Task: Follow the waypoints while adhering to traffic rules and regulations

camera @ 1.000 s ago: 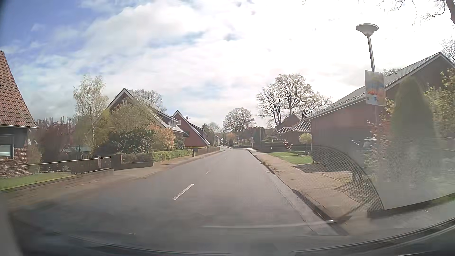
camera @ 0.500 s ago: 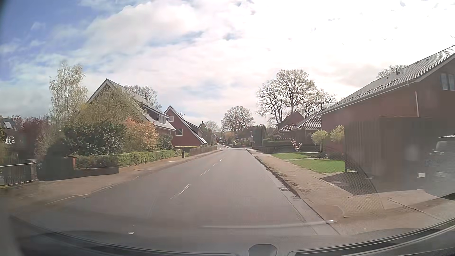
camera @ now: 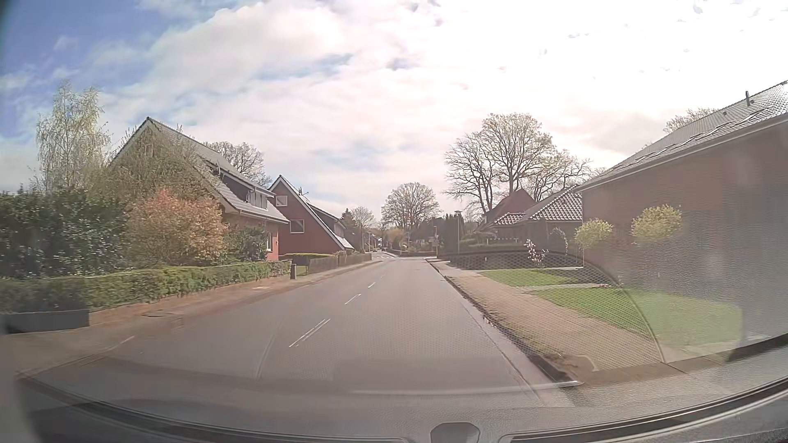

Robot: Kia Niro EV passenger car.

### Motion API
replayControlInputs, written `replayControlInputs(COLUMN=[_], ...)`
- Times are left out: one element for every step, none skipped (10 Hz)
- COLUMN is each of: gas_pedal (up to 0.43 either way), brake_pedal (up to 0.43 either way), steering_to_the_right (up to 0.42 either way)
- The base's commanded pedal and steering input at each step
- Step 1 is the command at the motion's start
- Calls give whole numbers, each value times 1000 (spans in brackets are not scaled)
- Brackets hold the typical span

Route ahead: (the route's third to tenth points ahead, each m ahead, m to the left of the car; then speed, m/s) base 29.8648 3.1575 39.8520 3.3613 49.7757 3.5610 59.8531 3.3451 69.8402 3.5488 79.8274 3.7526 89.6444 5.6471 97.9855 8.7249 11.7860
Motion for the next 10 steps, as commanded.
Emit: replayControlInputs(gas_pedal=[157, 157, 157, 157, 157, 157, 157, 150, 150, 150], brake_pedal=[0, 0, 0, 0, 0, 0, 0, 0, 0, 0], steering_to_the_right=[0, 0, -3, -4, -4, -4, -4, -4, -4, -4])
